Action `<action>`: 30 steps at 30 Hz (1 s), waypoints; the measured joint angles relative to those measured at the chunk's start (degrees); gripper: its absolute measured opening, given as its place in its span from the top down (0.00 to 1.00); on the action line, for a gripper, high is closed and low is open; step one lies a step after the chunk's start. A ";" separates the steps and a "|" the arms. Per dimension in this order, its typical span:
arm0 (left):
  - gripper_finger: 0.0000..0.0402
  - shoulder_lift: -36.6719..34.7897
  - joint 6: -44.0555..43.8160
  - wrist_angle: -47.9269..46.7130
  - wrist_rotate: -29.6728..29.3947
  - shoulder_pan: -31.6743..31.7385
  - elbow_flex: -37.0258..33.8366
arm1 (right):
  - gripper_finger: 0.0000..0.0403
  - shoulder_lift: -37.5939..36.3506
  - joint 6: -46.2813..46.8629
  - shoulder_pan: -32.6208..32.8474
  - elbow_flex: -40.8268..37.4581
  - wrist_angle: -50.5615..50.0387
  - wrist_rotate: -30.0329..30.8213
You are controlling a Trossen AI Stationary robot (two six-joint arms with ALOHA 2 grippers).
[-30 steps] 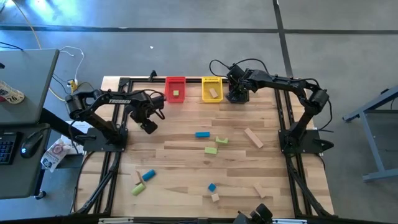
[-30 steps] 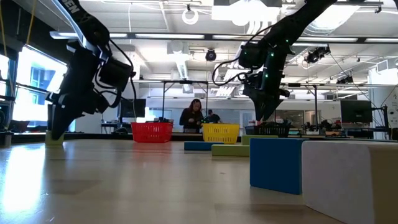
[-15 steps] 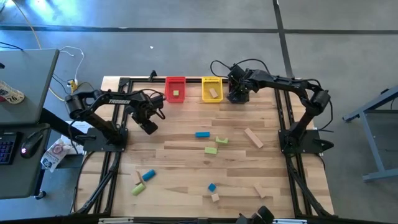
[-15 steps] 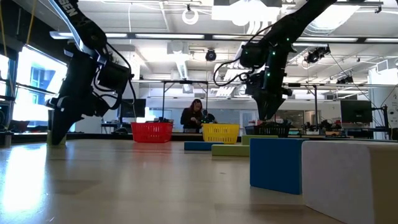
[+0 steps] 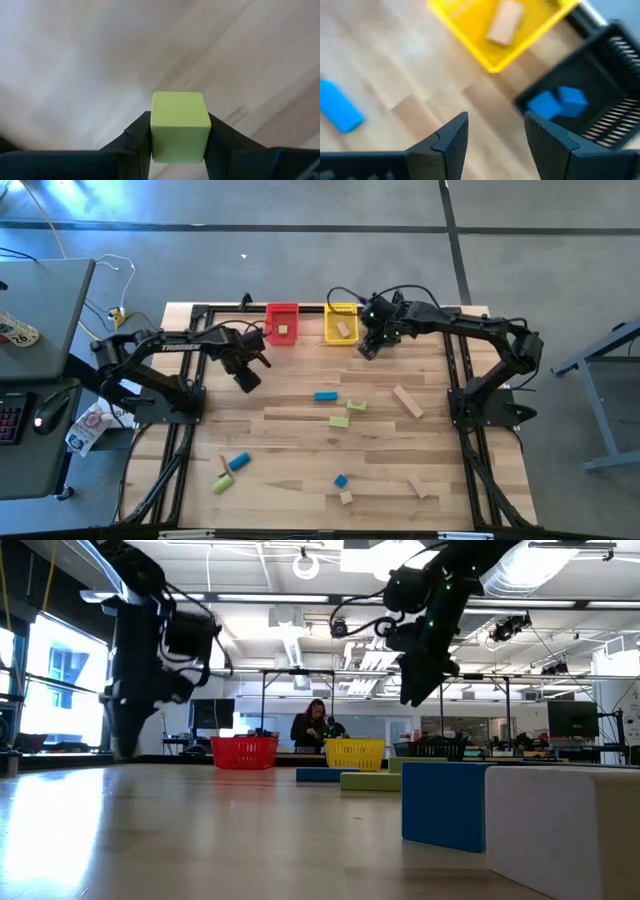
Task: Sort & place blocks by color
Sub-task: Put the green block into the red bin
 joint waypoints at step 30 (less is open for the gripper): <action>0.72 -2.80 8.27 34.39 -0.19 9.87 9.34 | 0.55 0.00 19.32 26.50 0.00 2.02 -0.64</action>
